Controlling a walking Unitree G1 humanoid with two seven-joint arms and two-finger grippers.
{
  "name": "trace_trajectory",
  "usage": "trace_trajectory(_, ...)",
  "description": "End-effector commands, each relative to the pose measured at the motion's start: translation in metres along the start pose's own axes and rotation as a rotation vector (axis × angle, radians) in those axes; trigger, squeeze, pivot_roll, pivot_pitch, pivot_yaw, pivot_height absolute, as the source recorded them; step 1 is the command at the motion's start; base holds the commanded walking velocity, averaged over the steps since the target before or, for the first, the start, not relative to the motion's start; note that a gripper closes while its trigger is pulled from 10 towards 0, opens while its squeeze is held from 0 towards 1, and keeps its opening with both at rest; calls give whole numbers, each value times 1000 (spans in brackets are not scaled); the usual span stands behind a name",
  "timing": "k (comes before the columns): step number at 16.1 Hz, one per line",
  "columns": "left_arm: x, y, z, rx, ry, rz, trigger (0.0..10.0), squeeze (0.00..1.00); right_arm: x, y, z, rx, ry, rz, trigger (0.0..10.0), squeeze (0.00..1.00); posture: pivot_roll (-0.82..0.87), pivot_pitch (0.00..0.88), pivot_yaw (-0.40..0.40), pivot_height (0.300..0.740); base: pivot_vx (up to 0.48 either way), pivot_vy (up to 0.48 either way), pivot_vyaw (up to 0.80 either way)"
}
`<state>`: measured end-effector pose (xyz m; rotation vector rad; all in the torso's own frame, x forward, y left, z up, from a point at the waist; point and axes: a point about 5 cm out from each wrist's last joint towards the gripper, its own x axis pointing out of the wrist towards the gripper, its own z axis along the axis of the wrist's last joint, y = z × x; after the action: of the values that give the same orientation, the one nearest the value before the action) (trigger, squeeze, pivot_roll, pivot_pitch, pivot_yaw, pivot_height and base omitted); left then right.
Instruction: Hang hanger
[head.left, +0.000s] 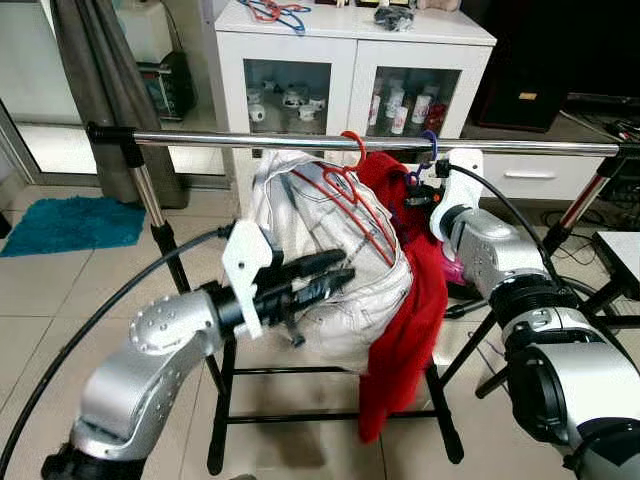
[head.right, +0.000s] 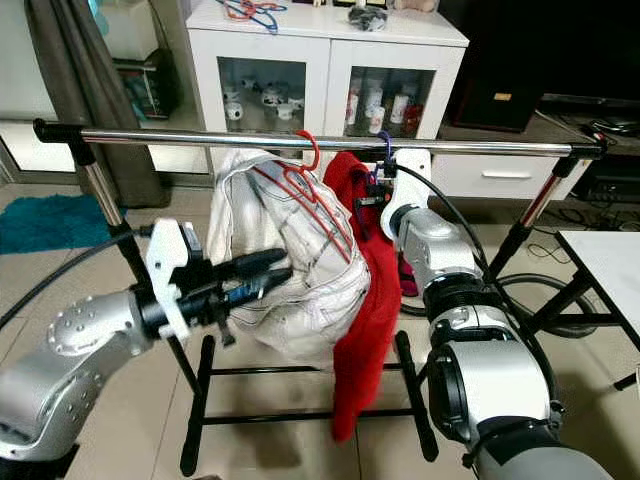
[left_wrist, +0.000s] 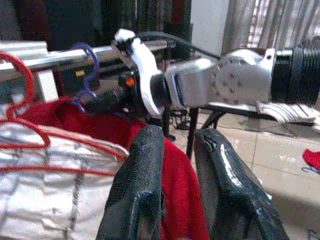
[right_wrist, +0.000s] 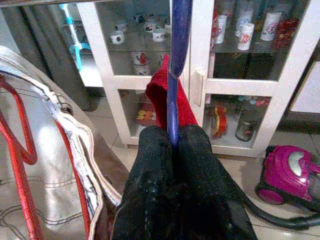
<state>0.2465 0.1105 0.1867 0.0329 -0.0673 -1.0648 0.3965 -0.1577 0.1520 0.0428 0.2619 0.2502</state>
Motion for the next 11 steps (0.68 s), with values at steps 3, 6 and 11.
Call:
trace_trajectory(3,-2,8,1,33,12,61,10000,0,-3,2,7,-56,-69,73,10000,1000,8,0,-26,740,0,0,0)
trace_trajectory(6,-14,21,-7,6,48,236,10000,0,-37,4,29,-53,-221,245,10000,1000,-8,0,-17,740,0,0,0)
trace_trajectory(11,-27,31,-22,-11,94,658,10000,0,-124,20,-1,-16,-214,198,10000,1000,-52,0,26,740,0,0,0)
